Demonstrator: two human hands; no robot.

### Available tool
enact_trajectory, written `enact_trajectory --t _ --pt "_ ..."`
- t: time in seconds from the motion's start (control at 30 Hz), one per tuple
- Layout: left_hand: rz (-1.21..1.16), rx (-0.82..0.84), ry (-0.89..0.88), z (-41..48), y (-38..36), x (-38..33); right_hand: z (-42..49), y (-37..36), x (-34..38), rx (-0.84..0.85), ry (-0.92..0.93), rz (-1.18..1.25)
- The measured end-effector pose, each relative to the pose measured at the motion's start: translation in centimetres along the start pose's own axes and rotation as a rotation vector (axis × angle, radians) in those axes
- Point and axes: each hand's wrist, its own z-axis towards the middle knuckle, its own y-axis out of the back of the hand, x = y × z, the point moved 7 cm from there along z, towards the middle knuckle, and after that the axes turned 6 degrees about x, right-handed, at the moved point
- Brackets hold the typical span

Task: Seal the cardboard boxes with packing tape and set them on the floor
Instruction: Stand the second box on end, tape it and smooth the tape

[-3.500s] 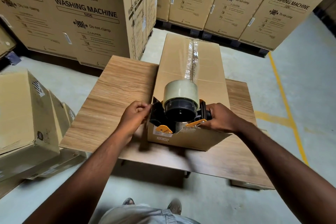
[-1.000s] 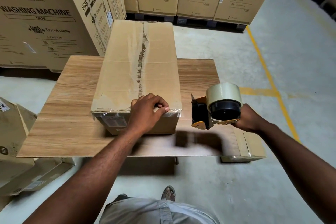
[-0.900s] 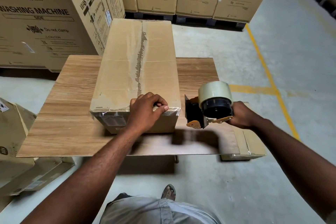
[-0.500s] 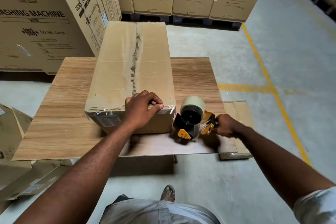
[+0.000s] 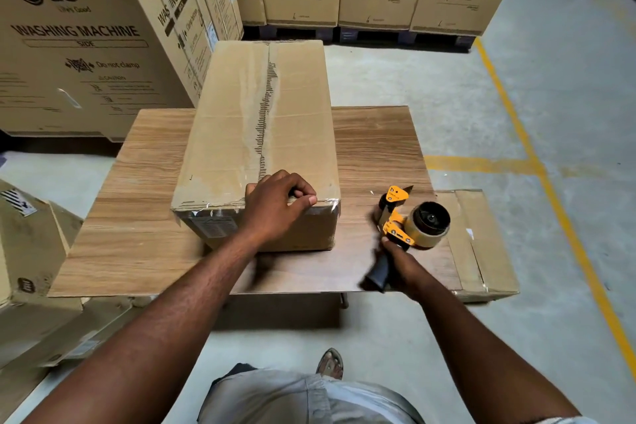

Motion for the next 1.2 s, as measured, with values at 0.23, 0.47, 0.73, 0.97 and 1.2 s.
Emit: enact_trajectory --t 0.23,0.47,0.73,0.97,1.2 --pt "0.017 -0.005 -0.004 0.0 -0.1 0.1 -3.5 -5.5 7.6 -0.083 0.561 -0.529" --pt "0.032 -0.024 -0.009 -0.1 -0.1 0.2 -5.4 -13.7 6.8 0.003 0.832 -0.177" --pt "0.042 -0.026 -0.025 -0.1 -0.2 0.2 -5.5 -13.9 6.5 -0.217 0.98 -0.439" --pt "0.092 -0.037 -0.048 -0.4 -0.3 0.1 -4.3 -11.7 6.6 -0.06 0.937 -0.737" --pt "0.149 -0.077 -0.063 -0.9 -0.5 -0.2 -9.7 -11.1 10.5 -0.098 1.115 -0.422"
